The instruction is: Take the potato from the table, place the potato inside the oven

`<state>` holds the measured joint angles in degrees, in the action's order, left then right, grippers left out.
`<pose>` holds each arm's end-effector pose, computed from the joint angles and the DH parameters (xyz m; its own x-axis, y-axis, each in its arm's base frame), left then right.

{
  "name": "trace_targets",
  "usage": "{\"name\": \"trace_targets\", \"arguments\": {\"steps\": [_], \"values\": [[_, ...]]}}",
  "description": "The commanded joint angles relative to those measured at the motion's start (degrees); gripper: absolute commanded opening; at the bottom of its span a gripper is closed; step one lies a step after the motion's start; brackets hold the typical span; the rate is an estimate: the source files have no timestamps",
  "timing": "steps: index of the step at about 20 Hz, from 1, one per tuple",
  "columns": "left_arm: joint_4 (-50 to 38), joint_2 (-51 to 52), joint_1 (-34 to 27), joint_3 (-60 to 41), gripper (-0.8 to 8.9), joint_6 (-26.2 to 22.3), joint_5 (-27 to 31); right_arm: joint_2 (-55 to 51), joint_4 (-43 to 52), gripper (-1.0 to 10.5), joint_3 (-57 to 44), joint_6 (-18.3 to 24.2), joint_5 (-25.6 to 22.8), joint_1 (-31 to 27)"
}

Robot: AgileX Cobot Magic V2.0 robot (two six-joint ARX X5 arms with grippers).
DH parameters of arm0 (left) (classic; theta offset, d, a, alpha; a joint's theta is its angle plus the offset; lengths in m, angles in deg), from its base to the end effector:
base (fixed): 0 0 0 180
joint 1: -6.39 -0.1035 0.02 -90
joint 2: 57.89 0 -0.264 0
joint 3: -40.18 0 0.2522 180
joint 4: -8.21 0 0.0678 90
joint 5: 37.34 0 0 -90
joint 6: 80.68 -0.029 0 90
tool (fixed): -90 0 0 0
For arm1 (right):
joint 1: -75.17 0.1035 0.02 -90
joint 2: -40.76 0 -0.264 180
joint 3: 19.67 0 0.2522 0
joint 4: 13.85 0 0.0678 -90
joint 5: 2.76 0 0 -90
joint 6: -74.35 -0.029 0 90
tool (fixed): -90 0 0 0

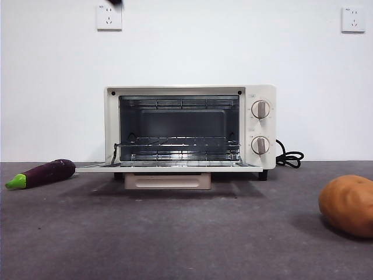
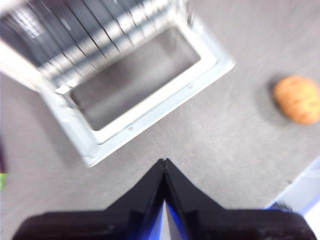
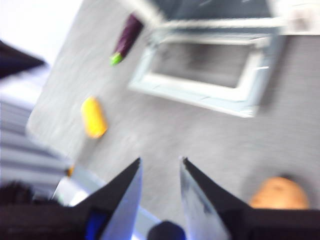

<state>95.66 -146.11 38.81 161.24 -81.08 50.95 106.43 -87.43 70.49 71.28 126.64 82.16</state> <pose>0.2357 -0.1507 0.4252 0.4727 -0.3355 -0.8149 0.5553 0.8314 -0.0203 0.1961 0.0426 0.3804 0.4250 0.6916 -0.5840 -0.4657 0.7203 0.5141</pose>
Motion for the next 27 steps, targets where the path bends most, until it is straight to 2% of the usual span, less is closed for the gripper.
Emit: {"name": "trace_targets", "arguments": {"steps": [1, 2, 3, 5, 7, 8, 10, 15, 19, 21, 23, 27], "values": [[1.6, 6.9, -0.3, 0.0, -0.06, 0.3, 1.0, 0.2, 2.2, 1.4, 0.3, -0.2, -5.0, 5.4], [1.7, 9.6, -0.4, 0.0, -0.06, 0.5, 2.0, 0.2, 2.4, 1.5, 0.3, -1.9, -9.7, 7.9], [1.7, 12.3, -0.4, 0.0, -0.06, 0.5, 2.2, 0.3, 1.8, 2.2, 0.3, -4.2, -15.0, 10.2], [1.7, 16.7, -0.4, 0.0, -0.06, 1.4, 2.2, 0.9, -1.5, 3.1, 0.3, -5.9, -22.1, 13.2], [1.8, 20.9, -0.3, 0.0, -0.06, 2.0, 2.2, 2.4, -6.0, 4.8, 0.3, -5.5, -25.4, 14.6], [1.8, 22.4, -0.3, 0.0, -0.06, 2.4, 2.2, 3.6, -7.4, 5.3, 0.3, -5.3, -26.9, 15.3], [1.8, 25.0, -0.3, 0.0, -0.06, 3.3, 2.2, 6.3, -8.2, 5.4, 0.3, -5.6, -30.3, 16.4], [1.9, 29.5, -0.3, -3.5, -0.06, 3.7, 2.2, 17.1, -8.9, 5.4, 0.2, -8.7, -31.8, 16.7], [1.9, 36.1, -0.4, -16.3, -0.06, 6.4, 3.0, 25.0, -9.2, 5.3, 0.1, -10.3, -36.5, 16.9], [1.9, 39.8, -0.4, -23.1, -0.06, 7.5, 6.7, 27.2, -8.8, 5.3, -0.6, -10.5, -38.1, 17.0], [1.9, 42.8, -0.4, -28.5, -0.06, 8.6, 10.4, 28.2, -6.3, 5.3, -3.3, -11.5, -38.1, 17.0], [1.9, 45.4, -0.3, -32.3, -0.06, 10.6, 10.7, 28.3, 1.8, 5.3, -14.3, -15.1, -38.1, 17.0]]}}
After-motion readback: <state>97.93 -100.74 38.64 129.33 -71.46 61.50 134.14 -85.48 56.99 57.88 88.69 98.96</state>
